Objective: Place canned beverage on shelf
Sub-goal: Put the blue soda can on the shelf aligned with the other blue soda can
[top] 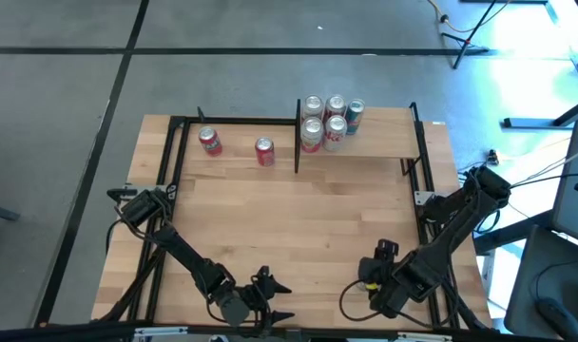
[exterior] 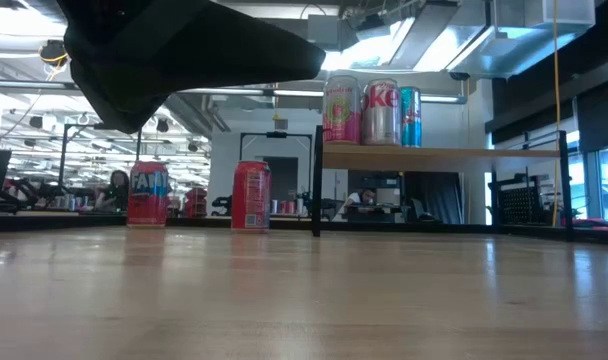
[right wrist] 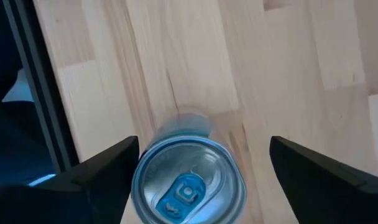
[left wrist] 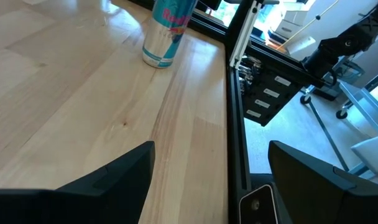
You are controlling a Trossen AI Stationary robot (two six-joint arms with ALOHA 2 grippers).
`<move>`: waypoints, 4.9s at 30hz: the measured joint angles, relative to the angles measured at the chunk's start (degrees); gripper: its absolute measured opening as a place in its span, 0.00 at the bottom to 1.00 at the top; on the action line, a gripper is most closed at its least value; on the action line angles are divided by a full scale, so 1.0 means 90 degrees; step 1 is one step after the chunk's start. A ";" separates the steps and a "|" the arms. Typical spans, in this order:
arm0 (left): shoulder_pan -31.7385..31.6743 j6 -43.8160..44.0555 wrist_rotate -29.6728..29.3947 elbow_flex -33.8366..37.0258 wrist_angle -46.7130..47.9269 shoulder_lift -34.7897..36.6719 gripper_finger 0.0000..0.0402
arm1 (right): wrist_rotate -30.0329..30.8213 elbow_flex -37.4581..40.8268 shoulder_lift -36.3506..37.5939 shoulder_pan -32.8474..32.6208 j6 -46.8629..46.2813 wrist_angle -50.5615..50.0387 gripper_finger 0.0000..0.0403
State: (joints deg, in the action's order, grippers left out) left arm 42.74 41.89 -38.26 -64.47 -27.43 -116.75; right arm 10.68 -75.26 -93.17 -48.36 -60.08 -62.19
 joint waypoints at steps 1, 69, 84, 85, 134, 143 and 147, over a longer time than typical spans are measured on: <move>0.0000 0.0004 0.0000 0.0000 0.0001 0.0000 0.75 | -0.0011 0.0000 0.0000 0.0000 0.0026 0.0002 0.86; 0.0024 -0.0146 0.0095 0.0000 -0.0011 0.0002 0.75 | 0.3452 0.0453 0.1465 -0.2146 -0.0114 0.0051 0.86; 0.0017 -0.0146 0.0095 0.0000 -0.0011 0.0002 0.75 | 0.3200 0.2173 0.1447 -0.1537 0.0511 0.2464 0.86; 0.0017 -0.0146 0.0095 0.0000 -0.0011 0.0001 0.75 | 0.3194 0.2229 0.1451 -0.1522 0.0569 0.2614 0.86; 0.0019 -0.0153 0.0095 0.0000 -0.0007 0.0002 0.75 | 0.3361 0.2173 0.0486 -0.1406 0.0907 0.2979 0.60; 0.0024 -0.0165 0.0095 0.0000 -0.0007 0.0002 0.75 | 0.3317 0.1967 0.1142 -0.1078 0.1719 0.2238 0.50; 0.0058 -0.0165 0.0095 0.0000 -0.0007 0.0002 0.75 | 0.3397 0.1605 0.1674 -0.0673 0.2243 0.1479 0.50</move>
State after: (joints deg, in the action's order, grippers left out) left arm 43.27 40.40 -37.41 -64.47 -27.49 -116.73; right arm 41.25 -60.82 -78.10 -54.42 -39.89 -48.87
